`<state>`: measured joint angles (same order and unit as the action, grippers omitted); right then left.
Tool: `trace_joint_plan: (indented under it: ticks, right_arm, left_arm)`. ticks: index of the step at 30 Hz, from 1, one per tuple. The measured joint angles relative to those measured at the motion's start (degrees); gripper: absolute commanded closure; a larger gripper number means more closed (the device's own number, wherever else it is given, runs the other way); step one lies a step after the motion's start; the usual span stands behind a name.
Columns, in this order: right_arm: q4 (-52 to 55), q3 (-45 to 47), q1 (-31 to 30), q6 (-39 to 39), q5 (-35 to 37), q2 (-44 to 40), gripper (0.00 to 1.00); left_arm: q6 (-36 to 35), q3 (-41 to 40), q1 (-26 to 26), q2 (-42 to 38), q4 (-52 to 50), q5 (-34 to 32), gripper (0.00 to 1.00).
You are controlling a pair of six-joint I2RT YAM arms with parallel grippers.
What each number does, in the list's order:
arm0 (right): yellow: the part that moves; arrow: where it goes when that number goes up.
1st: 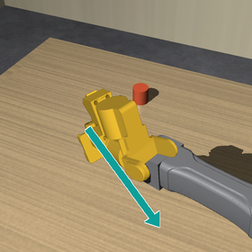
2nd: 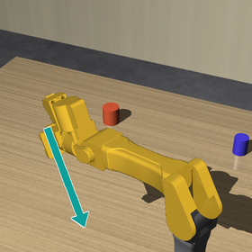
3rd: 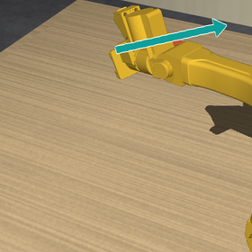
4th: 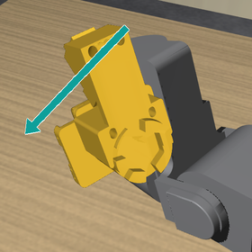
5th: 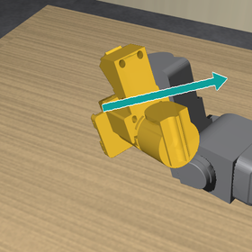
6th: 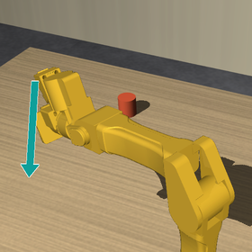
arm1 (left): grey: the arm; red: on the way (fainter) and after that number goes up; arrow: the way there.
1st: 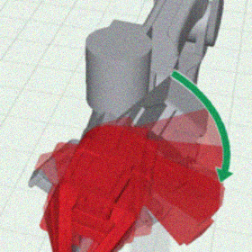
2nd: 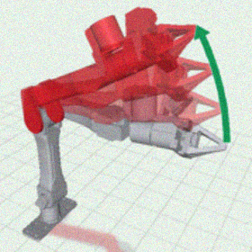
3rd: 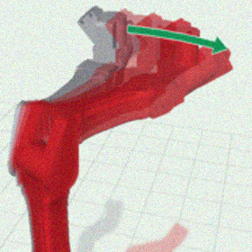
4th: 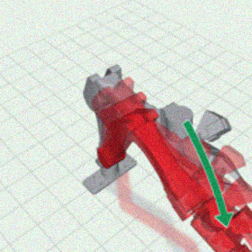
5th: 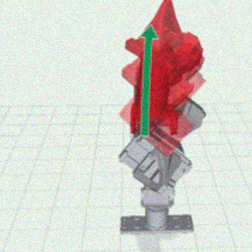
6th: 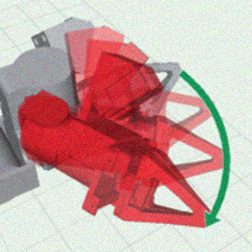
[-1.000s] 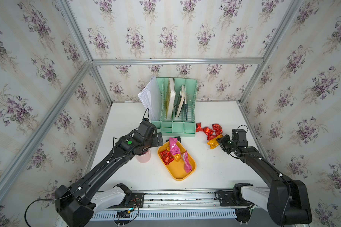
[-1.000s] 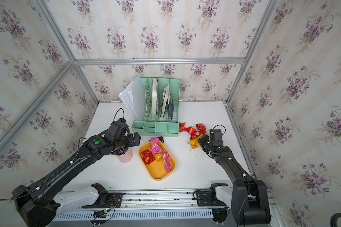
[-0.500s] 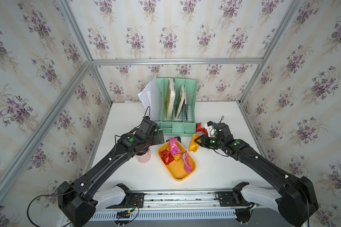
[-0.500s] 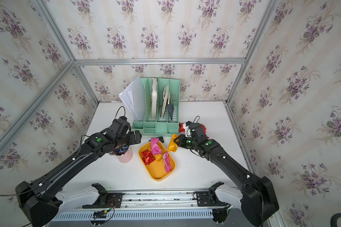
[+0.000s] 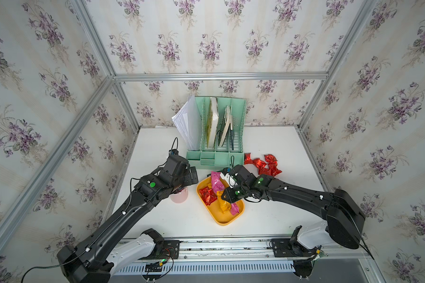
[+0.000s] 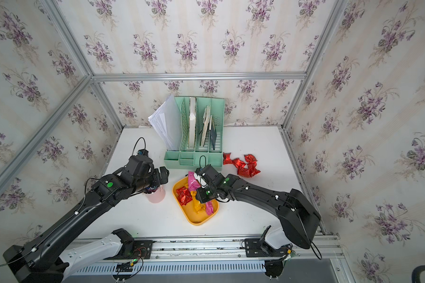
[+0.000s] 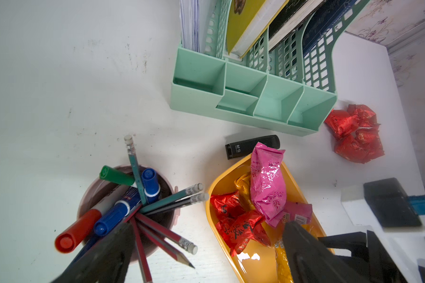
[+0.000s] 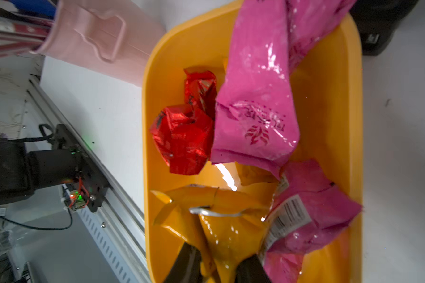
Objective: Put the tea bags into the storage box
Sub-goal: Place the tea bag in the storage box, then adjust the distractor at the center of the board.
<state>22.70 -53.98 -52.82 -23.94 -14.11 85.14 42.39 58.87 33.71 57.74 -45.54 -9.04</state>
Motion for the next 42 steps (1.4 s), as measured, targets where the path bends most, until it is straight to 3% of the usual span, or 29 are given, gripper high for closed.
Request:
trace_joint_plan:
  ticks: [3,8,12,18,26,31,42]
  right_arm:
    - [0.0,0.2,-0.5,0.6,0.9,1.4,0.68]
    - [0.0,-0.3,-0.7,1.4,1.7,2.1,0.42]
    - [0.2,-1.2,-0.7,1.2,3.4,-0.3,0.34]
    - [1.0,-4.3,3.7,-0.7,7.2,-3.3,0.34]
    - [-2.2,-1.9,25.8,-5.8,3.5,-5.3,0.39]
    - [-4.7,-3.4,35.5,-4.7,-1.0,-0.2,0.43]
    - [-5.7,-18.1,38.5,1.5,-4.5,19.3,0.35]
  left_arm:
    - [0.5,-0.7,0.0,-0.8,-0.1,-0.1,0.01]
    - [1.5,-0.9,0.0,-0.9,-0.1,-0.2,0.01]
    - [2.1,-0.9,0.0,-0.2,-0.1,0.1,0.01]
    - [2.5,0.0,0.1,2.0,0.0,1.5,0.01]
    - [1.4,4.2,0.4,7.3,0.6,3.0,0.01]
    - [-0.2,6.4,0.4,10.9,1.4,4.1,0.01]
    - [-5.5,12.6,0.4,17.7,0.3,5.4,0.01]
